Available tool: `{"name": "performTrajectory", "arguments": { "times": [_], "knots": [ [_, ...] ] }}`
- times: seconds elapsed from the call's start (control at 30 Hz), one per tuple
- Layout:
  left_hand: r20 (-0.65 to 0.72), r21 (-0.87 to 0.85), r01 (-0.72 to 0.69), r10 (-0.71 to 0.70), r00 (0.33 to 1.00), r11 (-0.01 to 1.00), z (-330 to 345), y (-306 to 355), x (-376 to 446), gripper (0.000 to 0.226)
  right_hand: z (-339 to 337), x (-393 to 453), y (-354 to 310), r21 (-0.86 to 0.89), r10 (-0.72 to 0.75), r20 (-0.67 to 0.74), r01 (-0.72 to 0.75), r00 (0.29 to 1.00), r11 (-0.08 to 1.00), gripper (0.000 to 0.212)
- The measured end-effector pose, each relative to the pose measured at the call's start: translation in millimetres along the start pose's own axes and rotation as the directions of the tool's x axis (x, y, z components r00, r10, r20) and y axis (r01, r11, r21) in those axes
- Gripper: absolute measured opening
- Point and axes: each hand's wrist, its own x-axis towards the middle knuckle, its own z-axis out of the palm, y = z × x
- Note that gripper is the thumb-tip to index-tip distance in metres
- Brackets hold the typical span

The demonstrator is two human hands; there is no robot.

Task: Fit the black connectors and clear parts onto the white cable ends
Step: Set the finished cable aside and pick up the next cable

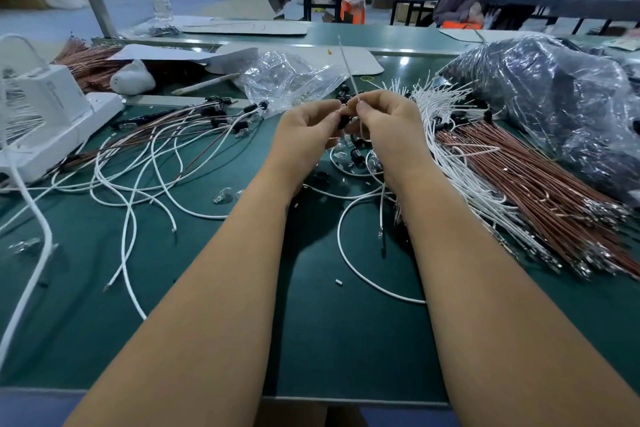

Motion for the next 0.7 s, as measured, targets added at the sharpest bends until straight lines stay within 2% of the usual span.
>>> {"name": "performTrajectory", "arguments": {
  "times": [0.1,0.23,0.37,0.43,0.57,0.7],
  "knots": [
    [-0.014,-0.028,-0.018,0.018,1.0,0.999,-1.0,-0.4,-1.4,0.017,5.5,-1.5,1.4,-0.012,-0.003,0.015,0.004,1.0,1.0,0.022],
    [-0.157,-0.044,0.023,-0.03,0.987,0.999,-6.5,-2.5,2.2,0.005,4.6,0.4,1.3,-0.188,-0.082,-0.111,0.06,0.99,0.98,0.025],
    [-0.179,-0.15,0.03,-0.057,0.982,0.988,-8.8,-3.4,3.3,0.012,4.5,-2.2,2.5,-0.265,-0.102,-0.08,0.077,0.992,0.961,0.035],
    [-0.163,-0.2,0.036,-0.07,0.984,0.979,-8.7,-3.5,3.7,0.013,5.7,-4.1,2.5,-0.286,-0.103,-0.049,0.085,0.993,0.954,0.031],
    [-0.168,-0.315,0.062,-0.12,0.979,0.947,-10.1,-4.3,5.7,0.016,3.9,-4.3,3.0,-0.325,-0.174,-0.017,0.159,0.985,0.932,0.007],
    [-0.202,-0.401,0.071,-0.164,0.966,0.913,-12.4,-7.2,9.9,0.018,3.9,-4.3,2.7,-0.277,-0.201,-0.036,0.184,0.979,0.943,0.007]
  ]
}}
